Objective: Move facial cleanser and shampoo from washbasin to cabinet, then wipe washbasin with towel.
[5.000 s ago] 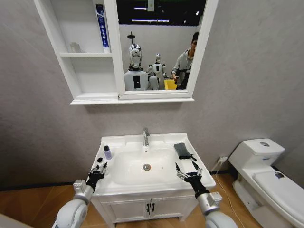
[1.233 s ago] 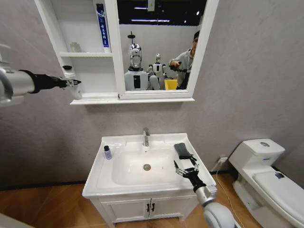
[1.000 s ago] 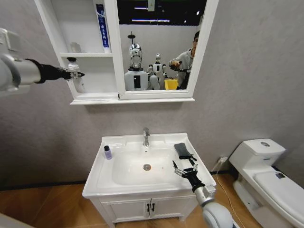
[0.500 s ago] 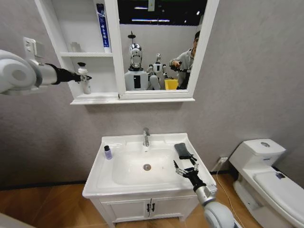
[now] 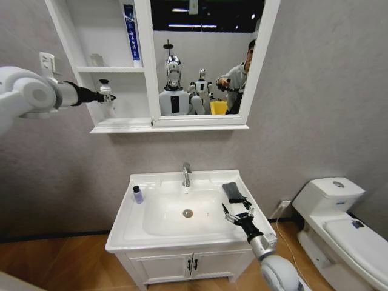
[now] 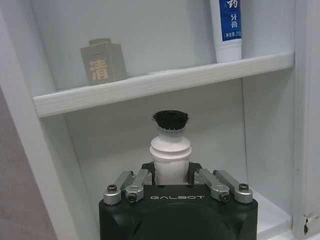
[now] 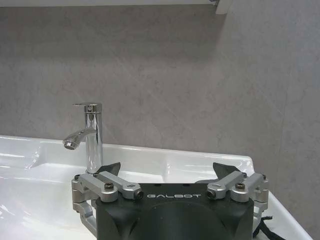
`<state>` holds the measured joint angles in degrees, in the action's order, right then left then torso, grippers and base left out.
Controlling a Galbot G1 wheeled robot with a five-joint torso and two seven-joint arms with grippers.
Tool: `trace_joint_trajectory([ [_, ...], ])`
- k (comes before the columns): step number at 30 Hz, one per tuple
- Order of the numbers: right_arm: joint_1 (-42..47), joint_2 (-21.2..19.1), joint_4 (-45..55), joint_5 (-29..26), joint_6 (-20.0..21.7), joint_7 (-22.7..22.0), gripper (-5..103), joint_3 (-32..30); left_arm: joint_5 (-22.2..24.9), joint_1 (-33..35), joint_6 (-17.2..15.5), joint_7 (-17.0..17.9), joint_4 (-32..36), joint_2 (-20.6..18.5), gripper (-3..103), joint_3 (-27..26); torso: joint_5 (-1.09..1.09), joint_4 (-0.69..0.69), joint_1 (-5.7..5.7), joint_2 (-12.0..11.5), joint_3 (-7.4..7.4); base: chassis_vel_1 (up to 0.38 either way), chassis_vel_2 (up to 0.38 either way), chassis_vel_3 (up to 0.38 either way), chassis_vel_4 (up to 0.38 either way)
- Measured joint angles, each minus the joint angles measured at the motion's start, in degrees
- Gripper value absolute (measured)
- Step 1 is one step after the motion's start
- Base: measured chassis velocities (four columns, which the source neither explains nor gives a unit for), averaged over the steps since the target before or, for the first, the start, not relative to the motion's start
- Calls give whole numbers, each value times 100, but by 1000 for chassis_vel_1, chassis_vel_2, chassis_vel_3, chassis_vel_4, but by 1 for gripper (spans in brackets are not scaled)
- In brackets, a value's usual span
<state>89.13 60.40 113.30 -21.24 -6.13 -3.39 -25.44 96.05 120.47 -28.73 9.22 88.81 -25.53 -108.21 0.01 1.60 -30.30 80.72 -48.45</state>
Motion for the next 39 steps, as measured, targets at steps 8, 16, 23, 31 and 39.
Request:
trace_joint_trajectory([
  [8,0,-59,-23,-4,32,-29,100,31,-109,529,-7,-62,-235,-48,31,-379,-2,-3,0,0,0,0,0,0,0],
  [16,-40,-146,-5,-44,65,-54,100,14,-171,942,-16,-74,-372,-156,31,-696,-1,-1,0,0,0,0,0,0,0],
  [23,-51,-116,-40,-43,65,-56,100,13,-206,1052,-22,-73,-409,-183,31,-769,0,-2,0,0,0,0,0,0,0],
  [31,-68,-150,-29,-59,65,-105,100,-29,-285,1277,2,-95,-485,-215,28,-975,0,-2,0,0,1,0,0,0,0],
  [39,-66,-173,16,-83,66,-112,100,-50,-311,1235,-109,-99,-467,-201,53,-948,1,-1,0,0,0,0,0,0,0],
])
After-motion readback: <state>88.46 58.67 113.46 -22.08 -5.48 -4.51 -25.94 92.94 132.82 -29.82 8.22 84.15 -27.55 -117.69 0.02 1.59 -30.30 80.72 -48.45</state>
